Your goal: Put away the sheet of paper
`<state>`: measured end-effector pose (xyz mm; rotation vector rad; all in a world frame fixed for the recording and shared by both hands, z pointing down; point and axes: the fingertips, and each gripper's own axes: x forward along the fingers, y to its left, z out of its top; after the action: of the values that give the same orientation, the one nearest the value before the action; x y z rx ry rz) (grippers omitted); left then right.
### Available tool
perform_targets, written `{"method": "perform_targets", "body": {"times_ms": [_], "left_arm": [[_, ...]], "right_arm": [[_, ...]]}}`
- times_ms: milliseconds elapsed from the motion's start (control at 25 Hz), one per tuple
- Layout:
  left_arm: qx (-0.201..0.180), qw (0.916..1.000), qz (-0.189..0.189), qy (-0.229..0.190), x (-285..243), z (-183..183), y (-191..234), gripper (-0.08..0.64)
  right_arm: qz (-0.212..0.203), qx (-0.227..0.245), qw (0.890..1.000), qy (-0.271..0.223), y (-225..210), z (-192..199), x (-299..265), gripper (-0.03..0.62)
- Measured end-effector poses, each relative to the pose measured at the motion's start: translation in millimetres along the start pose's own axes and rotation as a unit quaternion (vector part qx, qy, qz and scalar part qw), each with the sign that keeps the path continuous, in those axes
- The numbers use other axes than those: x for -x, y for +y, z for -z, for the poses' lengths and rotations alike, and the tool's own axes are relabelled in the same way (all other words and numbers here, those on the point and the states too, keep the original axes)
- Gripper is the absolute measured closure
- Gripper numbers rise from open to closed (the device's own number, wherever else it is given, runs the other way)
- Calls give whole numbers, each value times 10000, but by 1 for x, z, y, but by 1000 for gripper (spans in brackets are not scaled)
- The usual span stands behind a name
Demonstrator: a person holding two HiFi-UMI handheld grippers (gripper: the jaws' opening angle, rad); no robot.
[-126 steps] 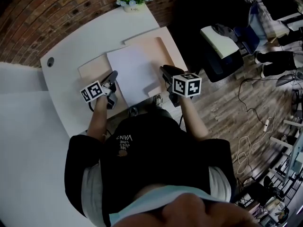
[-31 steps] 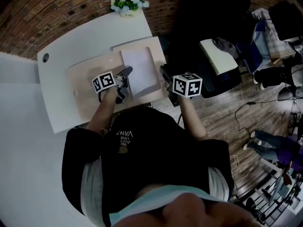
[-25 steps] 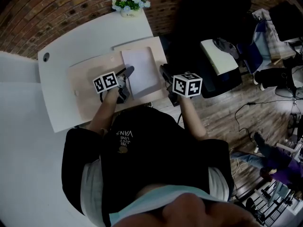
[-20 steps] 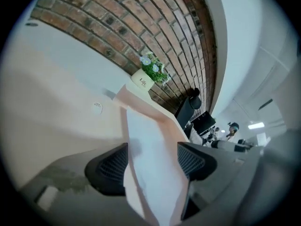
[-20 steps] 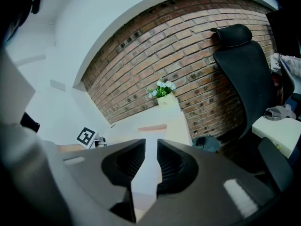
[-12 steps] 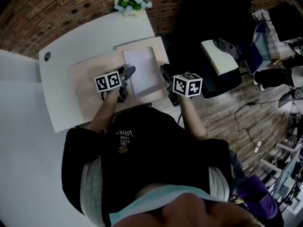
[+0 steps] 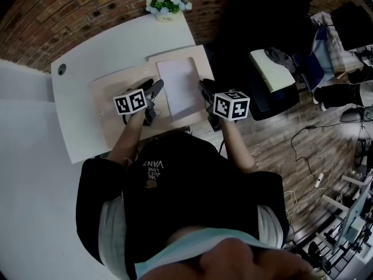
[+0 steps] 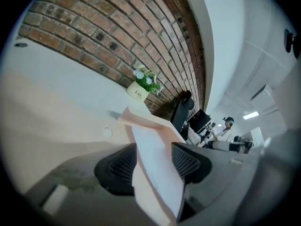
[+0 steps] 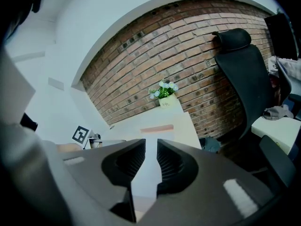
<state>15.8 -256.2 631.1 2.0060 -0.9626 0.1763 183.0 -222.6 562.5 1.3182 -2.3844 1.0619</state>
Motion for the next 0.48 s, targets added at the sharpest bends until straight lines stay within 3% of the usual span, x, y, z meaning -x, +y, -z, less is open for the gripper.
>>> {"method": "perform_targets", "body": {"times_ms": [480], "left_arm": [[-393, 9988, 222, -173, 35, -13, 8, 471]], "right_arm": [[315, 45, 9990, -303, 26, 2, -1, 538]]}}
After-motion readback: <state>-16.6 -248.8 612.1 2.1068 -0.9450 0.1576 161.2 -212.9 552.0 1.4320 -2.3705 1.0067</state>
